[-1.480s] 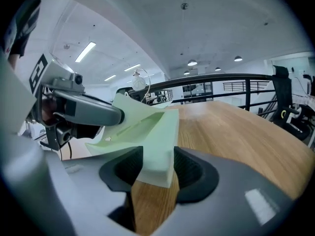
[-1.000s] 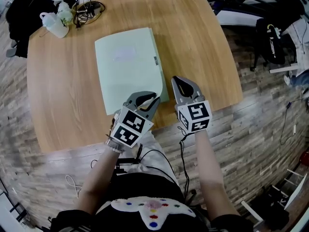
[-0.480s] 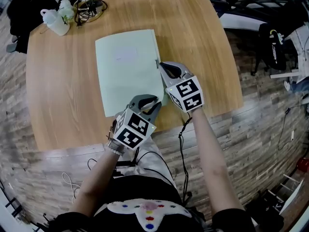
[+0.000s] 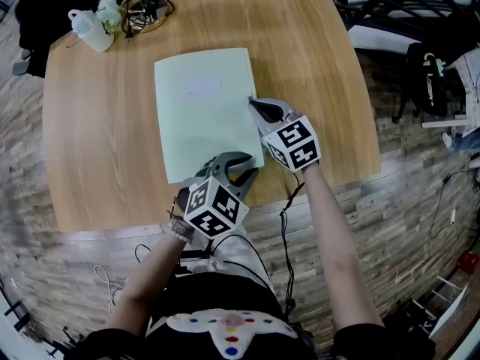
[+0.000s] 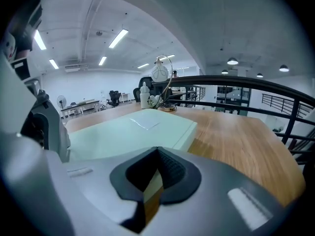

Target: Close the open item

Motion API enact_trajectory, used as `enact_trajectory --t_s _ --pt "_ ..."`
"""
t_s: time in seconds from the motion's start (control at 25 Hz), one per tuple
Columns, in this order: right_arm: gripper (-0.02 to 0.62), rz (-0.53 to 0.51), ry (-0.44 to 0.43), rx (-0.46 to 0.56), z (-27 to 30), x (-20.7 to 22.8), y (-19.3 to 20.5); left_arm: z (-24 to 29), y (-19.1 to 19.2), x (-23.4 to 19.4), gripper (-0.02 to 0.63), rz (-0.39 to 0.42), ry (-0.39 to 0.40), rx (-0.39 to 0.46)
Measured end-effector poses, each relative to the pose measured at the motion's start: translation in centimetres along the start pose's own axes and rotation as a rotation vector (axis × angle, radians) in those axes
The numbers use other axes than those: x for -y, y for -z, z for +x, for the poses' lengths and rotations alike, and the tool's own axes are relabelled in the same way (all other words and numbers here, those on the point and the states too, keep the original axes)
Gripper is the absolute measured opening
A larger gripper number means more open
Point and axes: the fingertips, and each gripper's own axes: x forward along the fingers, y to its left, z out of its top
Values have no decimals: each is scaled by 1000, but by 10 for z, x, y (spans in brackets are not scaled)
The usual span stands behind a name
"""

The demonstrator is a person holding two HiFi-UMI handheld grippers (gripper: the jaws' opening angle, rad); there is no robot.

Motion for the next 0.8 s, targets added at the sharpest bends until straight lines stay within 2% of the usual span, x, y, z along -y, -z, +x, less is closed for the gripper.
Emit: enact_trajectory --t_s 0.12,0.24,0.4,0.52,0.8 --pt "8 20 -2 13 0 1 1 -2 -2 5 100 27 7 20" --pt "8 30 -9 15 0 0 1 -12 -7 0 91 -12 0 73" --pt "8 28 5 13 0 1 0 -33 -12 -17 31 -66 -65 141" --pt "8 36 20 12 -3 2 -1 -51 -15 -31 14 -98 -101 188" --pt "8 39 159 63 -30 1 -22 -103 -20 -63 8 -108 -173 272"
